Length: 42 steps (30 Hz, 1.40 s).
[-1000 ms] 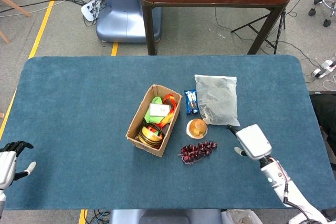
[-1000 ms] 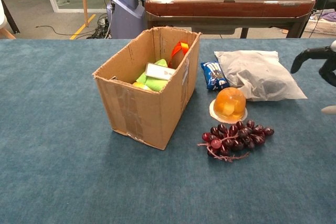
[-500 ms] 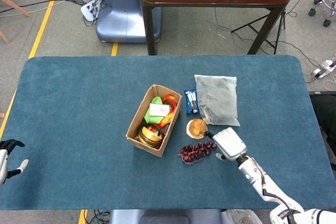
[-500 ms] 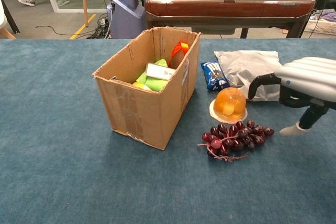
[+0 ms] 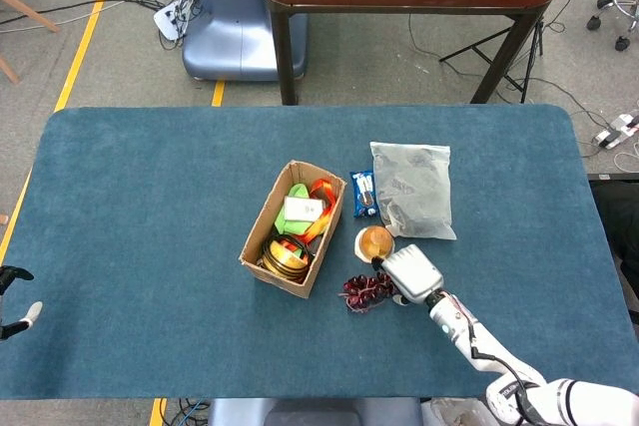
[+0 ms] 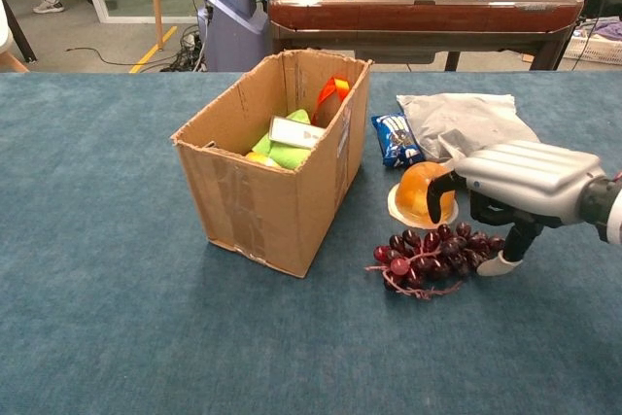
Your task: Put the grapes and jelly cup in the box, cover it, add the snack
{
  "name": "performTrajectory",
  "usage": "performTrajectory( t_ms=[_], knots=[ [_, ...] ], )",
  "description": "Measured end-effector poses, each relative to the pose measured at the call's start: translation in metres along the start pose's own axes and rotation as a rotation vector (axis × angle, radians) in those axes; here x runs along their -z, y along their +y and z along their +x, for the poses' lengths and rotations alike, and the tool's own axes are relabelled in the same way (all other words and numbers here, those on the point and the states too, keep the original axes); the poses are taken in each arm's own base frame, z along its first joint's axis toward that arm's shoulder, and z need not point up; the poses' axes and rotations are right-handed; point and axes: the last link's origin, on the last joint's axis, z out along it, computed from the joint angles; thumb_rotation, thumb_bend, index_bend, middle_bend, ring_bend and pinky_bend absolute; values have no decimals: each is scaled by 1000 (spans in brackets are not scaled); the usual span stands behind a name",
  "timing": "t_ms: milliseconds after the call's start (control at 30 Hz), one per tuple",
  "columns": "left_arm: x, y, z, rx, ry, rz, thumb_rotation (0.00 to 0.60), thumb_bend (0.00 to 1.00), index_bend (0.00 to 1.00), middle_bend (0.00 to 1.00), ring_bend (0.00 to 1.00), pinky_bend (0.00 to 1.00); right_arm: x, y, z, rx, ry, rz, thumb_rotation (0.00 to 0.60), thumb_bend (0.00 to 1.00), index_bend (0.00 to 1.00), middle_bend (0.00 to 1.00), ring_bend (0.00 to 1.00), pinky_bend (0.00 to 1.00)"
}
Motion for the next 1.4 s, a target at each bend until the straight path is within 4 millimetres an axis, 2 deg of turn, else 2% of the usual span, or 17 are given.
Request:
performTrajectory(
  t_ms=[333,400,500,600,833,1067,1400],
  knots=[
    [0,-3,1,3,3,16,600,225,418,379,306,456,-12,-2,-10,-15,-41,3,600,3,448,994,1000,1000],
    [0,-4,2,4,3,19,600,225,418,379,306,455,-13,-2,-11,-23,-51,3,600,73,474,994,1000,1000],
    [0,-5,2,7,4,24,600,225,419,379,306,455,-13,-3,-12,-43,-69,7,600,264,523,997,1000,1000],
    [0,-5,2,7,3,22,600,225,419,379,306,455,-12,-2,-12,-59,-77,9,600,393,573,1000,1000,1000],
    [0,-5,1,4,-4,23,600,225,419,379,306,456,-10,2,-11,-63,-76,1,600,514,678,1000,1000,1000],
    [0,-5,1,3,-9,23,600,225,419,379,306,455,-2,1,2,-73,-30,14,600,531,703,1000,1000,1000],
    [1,-4,-1,1,-18,20,600,225,419,379,306,456,22,-9,49,-42,113,52,600,521,723,1000,1000,1000]
  ],
)
